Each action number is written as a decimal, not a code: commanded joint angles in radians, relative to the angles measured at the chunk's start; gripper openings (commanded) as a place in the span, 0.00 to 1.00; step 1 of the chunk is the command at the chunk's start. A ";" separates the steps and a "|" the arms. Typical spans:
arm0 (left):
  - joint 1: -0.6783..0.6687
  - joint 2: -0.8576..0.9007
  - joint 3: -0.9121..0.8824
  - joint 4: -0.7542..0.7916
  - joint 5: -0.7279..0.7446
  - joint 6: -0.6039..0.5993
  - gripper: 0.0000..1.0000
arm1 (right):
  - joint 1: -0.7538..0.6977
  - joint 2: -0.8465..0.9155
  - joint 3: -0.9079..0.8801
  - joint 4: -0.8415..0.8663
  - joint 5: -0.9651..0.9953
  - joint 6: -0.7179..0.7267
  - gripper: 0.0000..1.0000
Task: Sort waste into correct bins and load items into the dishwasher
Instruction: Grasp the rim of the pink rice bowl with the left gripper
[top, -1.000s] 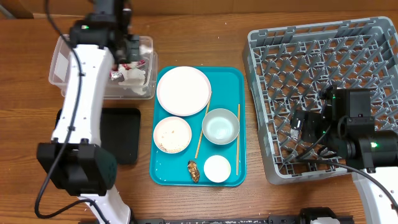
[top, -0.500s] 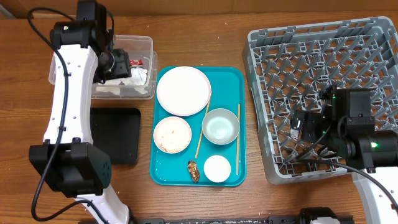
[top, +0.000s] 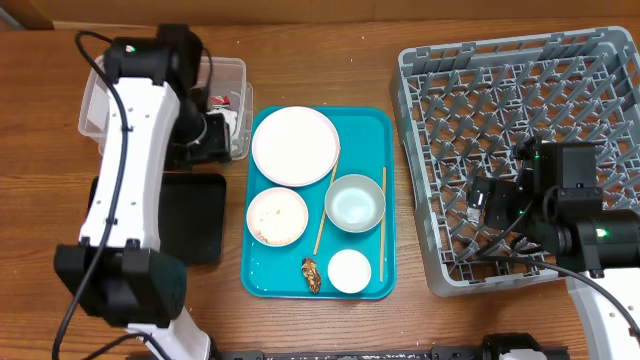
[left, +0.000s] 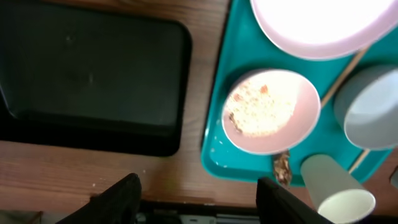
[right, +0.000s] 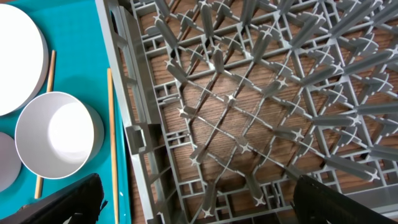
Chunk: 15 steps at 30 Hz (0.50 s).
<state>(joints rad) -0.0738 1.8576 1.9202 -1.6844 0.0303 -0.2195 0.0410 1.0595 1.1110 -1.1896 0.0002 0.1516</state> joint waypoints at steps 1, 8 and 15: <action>-0.090 -0.150 -0.092 0.008 -0.052 -0.094 0.62 | 0.003 -0.004 0.028 0.000 -0.002 -0.010 1.00; -0.283 -0.331 -0.345 0.254 -0.055 -0.129 0.66 | 0.003 -0.004 0.028 0.002 -0.002 -0.010 1.00; -0.435 -0.300 -0.571 0.510 -0.056 -0.125 0.73 | 0.003 -0.004 0.028 0.002 -0.002 -0.010 1.00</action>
<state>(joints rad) -0.4721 1.5249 1.4322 -1.2270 -0.0189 -0.3279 0.0410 1.0595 1.1126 -1.1927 -0.0002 0.1509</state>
